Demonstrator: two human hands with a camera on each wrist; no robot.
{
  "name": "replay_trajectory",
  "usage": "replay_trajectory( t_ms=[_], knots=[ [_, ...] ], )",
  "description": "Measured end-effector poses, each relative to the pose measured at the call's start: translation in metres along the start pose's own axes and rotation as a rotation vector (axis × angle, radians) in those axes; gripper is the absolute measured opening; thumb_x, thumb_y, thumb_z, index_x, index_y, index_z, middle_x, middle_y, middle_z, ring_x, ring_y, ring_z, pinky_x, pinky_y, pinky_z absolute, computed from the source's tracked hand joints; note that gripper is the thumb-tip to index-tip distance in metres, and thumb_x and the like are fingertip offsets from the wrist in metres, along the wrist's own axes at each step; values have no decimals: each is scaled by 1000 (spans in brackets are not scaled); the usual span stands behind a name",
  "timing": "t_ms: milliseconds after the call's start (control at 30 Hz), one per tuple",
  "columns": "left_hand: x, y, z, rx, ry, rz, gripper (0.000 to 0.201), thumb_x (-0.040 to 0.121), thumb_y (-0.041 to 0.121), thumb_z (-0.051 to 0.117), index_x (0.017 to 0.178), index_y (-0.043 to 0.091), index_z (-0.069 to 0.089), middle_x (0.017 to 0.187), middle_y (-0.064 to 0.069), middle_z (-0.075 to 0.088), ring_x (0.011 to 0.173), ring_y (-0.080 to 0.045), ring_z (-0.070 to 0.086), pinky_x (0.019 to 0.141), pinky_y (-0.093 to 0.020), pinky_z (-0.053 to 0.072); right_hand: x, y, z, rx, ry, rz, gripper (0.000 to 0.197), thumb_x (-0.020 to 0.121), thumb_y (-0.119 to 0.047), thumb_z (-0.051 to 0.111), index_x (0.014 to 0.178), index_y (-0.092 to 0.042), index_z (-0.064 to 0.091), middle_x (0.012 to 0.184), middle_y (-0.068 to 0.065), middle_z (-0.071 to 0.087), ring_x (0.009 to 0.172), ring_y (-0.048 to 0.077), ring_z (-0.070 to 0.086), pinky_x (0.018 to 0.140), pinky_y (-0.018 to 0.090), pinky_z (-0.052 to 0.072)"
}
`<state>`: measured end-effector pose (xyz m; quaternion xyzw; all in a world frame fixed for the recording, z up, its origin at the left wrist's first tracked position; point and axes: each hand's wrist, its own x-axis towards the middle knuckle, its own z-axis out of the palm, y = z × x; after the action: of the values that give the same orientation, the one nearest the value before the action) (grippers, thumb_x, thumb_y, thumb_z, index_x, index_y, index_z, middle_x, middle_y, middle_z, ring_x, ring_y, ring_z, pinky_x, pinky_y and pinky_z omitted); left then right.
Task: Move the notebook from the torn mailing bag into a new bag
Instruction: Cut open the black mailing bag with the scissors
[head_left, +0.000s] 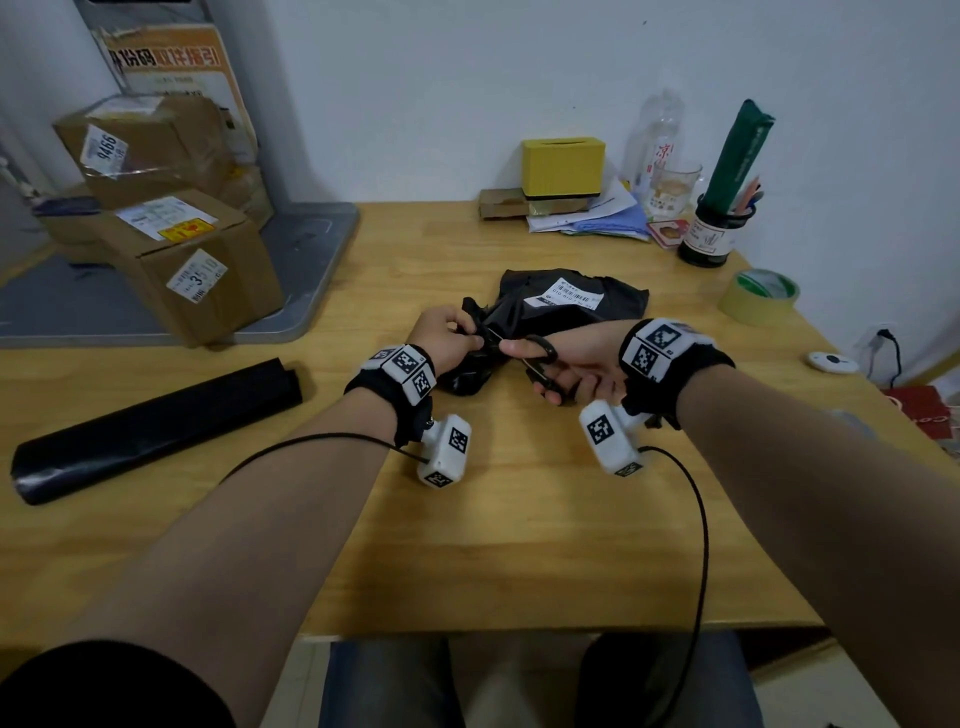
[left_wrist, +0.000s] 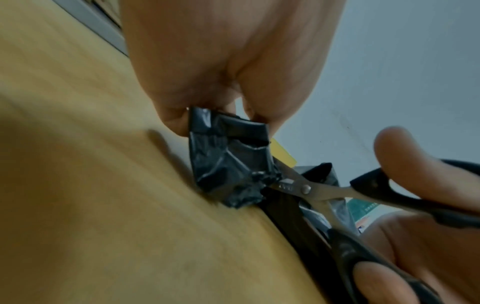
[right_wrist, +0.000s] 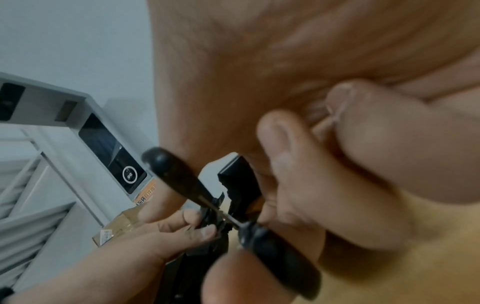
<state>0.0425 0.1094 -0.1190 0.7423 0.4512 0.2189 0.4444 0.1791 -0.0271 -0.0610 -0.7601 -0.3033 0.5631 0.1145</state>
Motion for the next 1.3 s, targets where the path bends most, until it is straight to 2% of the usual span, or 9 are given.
replay_trajectory(
  t_ms=[67, 133, 233, 333, 567, 800, 967, 1067, 1300],
  knots=[
    [-2, -3, 1, -44, -19, 19, 14, 89, 7, 70, 90, 20, 75, 99, -2, 69, 94, -16, 64, 85, -24, 49, -2, -3, -1, -45, 3, 3, 72, 82, -84, 49, 78, -12, 55, 57, -2, 53, 28, 5, 31, 28, 12, 23],
    [-2, -5, 1, -85, -3, 12, 18, 90, 6, 68, 100, 18, 78, 107, -2, 72, 99, -13, 63, 89, -21, 48, 0, -4, -1, -52, -8, -7, 73, 82, -84, 48, 80, -12, 56, 64, 0, 55, 29, 5, 33, 29, 12, 25],
    [-1, -4, 1, -142, 68, -43, 20, 91, 6, 66, 100, 18, 79, 114, -5, 72, 109, -19, 64, 96, -25, 49, 4, -1, -2, -58, -22, -6, 76, 78, -88, 48, 87, -12, 58, 71, 1, 62, 34, 7, 37, 32, 13, 27],
    [2, -9, -3, -199, 141, -90, 21, 92, 6, 65, 106, 14, 78, 120, -10, 70, 116, -22, 61, 92, -22, 45, 7, 7, -7, -37, -76, -12, 81, 74, -89, 49, 93, -11, 59, 77, 3, 67, 37, 7, 40, 35, 14, 27],
    [2, -19, -9, -213, 78, -105, 29, 75, 17, 86, 103, 17, 78, 109, -4, 73, 103, -16, 66, 100, -30, 50, 10, 7, -6, -43, -128, -31, 83, 74, -91, 46, 98, -12, 61, 79, 2, 66, 40, 7, 41, 37, 15, 30],
    [3, -26, -15, -189, 76, -96, 24, 73, 17, 87, 95, 20, 79, 105, -2, 74, 102, -14, 67, 99, -27, 50, 18, -14, 1, -66, -118, -56, 83, 78, -91, 39, 93, -12, 61, 78, 3, 66, 37, 9, 44, 34, 15, 34],
    [7, -24, -18, -147, 53, -113, 27, 75, 14, 85, 101, 19, 78, 109, -3, 72, 105, -14, 65, 98, -26, 50, 28, -19, -2, -28, -138, -83, 82, 80, -88, 38, 90, -11, 62, 78, 5, 64, 36, 9, 45, 34, 16, 35],
    [12, -24, -17, -139, 52, -110, 29, 75, 11, 85, 103, 17, 78, 111, -3, 71, 105, -15, 65, 100, -29, 50, 36, -18, -6, 17, -169, -99, 82, 76, -90, 43, 88, -11, 62, 77, 5, 64, 37, 9, 41, 35, 15, 31],
    [27, -18, -10, -117, 61, -78, 32, 77, 9, 82, 108, 15, 77, 109, -2, 70, 97, -12, 61, 87, -21, 47, 49, -22, -9, 163, -195, -147, 83, 68, -90, 51, 88, -10, 58, 74, 4, 60, 35, 7, 32, 31, 12, 23]
  ],
)
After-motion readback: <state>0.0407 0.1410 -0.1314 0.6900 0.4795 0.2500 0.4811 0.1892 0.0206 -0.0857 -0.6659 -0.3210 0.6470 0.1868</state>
